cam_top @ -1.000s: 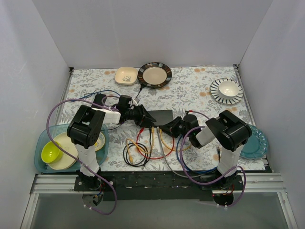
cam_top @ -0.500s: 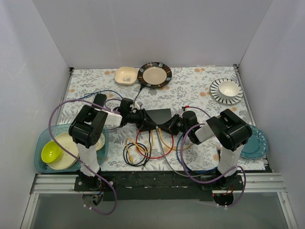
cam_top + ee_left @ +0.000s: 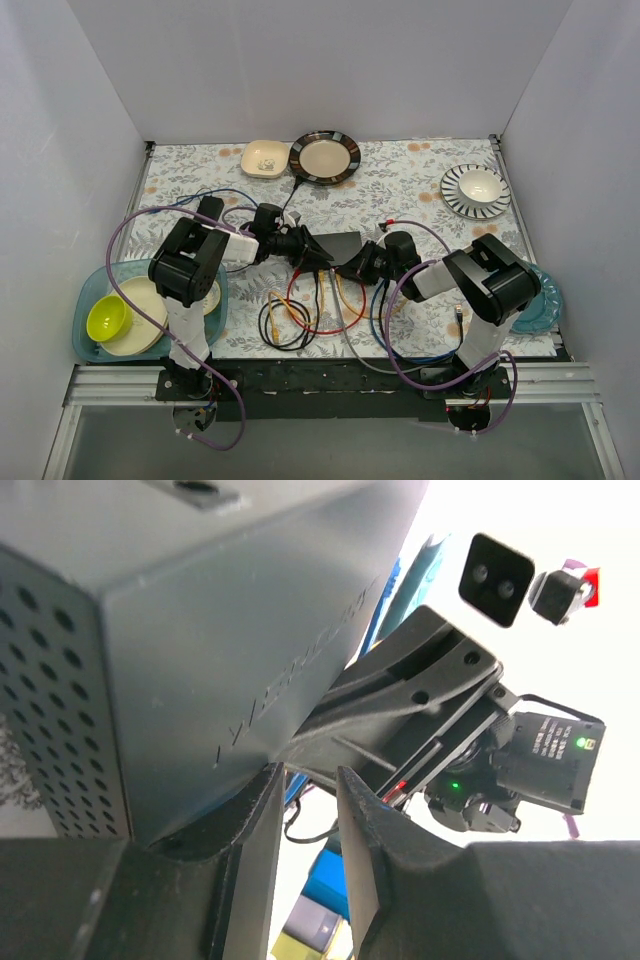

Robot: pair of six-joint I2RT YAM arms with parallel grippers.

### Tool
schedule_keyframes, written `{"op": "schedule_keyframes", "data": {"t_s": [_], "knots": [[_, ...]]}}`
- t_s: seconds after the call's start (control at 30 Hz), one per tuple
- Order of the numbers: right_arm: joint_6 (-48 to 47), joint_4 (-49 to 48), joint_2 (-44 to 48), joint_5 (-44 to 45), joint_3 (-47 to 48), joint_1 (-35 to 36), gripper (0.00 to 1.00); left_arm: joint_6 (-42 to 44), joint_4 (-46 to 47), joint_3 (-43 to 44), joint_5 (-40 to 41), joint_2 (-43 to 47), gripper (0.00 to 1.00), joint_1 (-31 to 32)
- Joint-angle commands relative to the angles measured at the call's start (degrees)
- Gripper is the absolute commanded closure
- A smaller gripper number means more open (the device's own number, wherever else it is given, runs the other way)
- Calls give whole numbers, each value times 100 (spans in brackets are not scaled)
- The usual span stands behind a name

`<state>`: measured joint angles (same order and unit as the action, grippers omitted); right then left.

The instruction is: Pull the plug from the switch port

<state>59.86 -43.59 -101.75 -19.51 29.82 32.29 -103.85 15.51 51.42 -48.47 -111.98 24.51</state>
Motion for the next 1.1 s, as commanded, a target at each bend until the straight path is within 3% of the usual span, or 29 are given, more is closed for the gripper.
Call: {"op": "schedule_keyframes", "data": {"t_s": [0.0, 0.13, 0.23, 0.53, 0.73, 0.83, 0.87, 0.97, 1.07], "knots": [[-501, 941, -99, -457, -301, 66, 99, 93, -303, 70, 496, -148, 72, 18], [-711, 1176, -38, -563, -205, 58, 99, 137, -355, 105, 549, -131, 72, 18], [-1105, 1879, 242, -353, -39, 67, 99, 207, -434, 114, 593, -122, 72, -8], [-1915, 3969, 2228, 1482, -29, -74, 99, 199, -452, 167, 610, 62, 72, -122], [-2530, 5395, 2467, 2205, 287, -180, 99, 339, -671, 290, 689, 256, 70, -166], [-2558, 5240, 3009, 2390, 208, -171, 77, 383, -742, 290, 742, 344, 68, -192], [-2523, 5064, 3221, 2347, 165, -171, 65, 383, -742, 290, 751, 361, 68, -201], [-2365, 4413, 3741, 2154, 208, -144, 49, 392, -768, 316, 786, 440, 67, -236], [-2207, 3860, 3427, 1498, 550, -65, 46, 436, -821, 421, 786, 414, 67, -236]]}}
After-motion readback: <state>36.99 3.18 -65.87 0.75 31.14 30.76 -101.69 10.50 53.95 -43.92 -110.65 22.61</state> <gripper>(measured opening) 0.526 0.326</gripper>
